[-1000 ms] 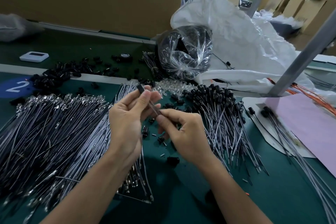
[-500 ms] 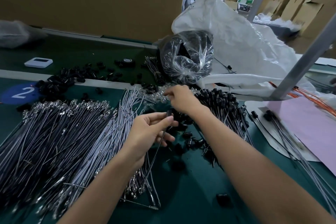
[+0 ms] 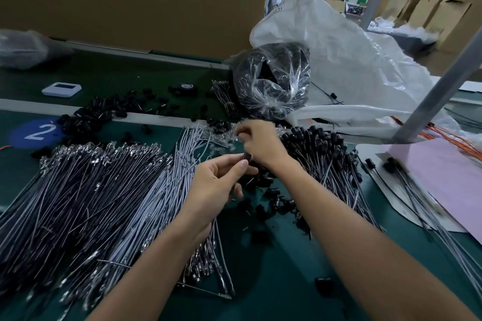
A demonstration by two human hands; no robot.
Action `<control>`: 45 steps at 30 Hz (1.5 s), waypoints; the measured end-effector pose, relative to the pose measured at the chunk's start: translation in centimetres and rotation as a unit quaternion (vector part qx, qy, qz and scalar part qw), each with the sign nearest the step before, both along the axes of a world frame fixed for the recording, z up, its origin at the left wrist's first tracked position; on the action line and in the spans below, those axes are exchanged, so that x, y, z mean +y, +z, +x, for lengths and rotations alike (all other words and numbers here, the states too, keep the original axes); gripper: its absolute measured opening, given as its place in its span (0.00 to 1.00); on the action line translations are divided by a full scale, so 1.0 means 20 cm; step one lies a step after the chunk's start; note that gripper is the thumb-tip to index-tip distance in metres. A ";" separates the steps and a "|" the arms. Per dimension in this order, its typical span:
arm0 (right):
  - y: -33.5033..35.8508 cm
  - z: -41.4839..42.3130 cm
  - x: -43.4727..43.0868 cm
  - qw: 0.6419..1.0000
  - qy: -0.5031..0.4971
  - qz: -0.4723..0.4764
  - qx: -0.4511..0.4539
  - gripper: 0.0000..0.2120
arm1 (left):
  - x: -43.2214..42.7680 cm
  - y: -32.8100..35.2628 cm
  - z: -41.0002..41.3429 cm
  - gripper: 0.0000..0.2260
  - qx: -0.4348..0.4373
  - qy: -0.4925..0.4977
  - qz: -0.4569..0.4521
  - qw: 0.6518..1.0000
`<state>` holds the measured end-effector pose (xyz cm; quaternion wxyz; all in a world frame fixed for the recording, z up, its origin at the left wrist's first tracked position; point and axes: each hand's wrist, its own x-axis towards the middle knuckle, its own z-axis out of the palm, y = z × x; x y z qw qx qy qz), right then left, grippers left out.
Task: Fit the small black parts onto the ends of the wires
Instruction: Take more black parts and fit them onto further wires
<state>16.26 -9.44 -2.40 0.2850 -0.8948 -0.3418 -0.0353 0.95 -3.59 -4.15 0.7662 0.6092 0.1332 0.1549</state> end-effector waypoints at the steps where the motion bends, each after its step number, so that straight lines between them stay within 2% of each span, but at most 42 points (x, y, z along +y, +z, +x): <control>1: 0.02 -0.03 -0.04 0.997 -0.006 0.078 0.026 0.07 | 0.00 0.00 0.00 0.06 -0.002 0.004 0.005 1.000; 3: 0.04 -0.11 -0.14 0.973 -0.005 0.213 0.091 0.02 | 0.01 -0.01 0.00 0.06 -0.005 0.012 0.010 1.000; 4: 0.04 -0.16 -0.19 0.959 0.004 0.258 0.120 0.04 | 0.01 -0.01 0.00 0.05 -0.005 0.014 0.015 1.000; 6: 0.03 -0.25 -0.29 0.934 0.030 0.317 0.163 0.04 | 0.00 -0.01 0.00 0.05 -0.014 0.016 0.033 0.999; 8: 0.02 -0.30 -0.35 0.923 0.047 0.335 0.184 0.04 | 0.00 -0.01 0.01 0.04 -0.030 0.014 0.059 0.998; 13: 0.01 -0.34 -0.40 0.951 0.052 0.282 0.113 0.07 | -0.02 -0.01 0.00 0.06 -0.052 0.006 0.088 0.995; 24: 0.00 -0.35 -0.42 0.964 0.039 0.260 0.034 0.06 | -0.03 -0.01 0.00 0.05 -0.045 0.011 0.113 0.992; 37: 0.02 -0.32 -0.49 0.959 0.106 0.228 0.130 0.09 | 0.00 -0.03 0.00 0.05 -0.058 -0.029 0.167 0.984; 45: 0.00 -0.31 -0.49 0.966 0.104 0.190 0.139 0.09 | 0.01 -0.04 -0.01 0.07 -0.045 -0.060 0.204 0.976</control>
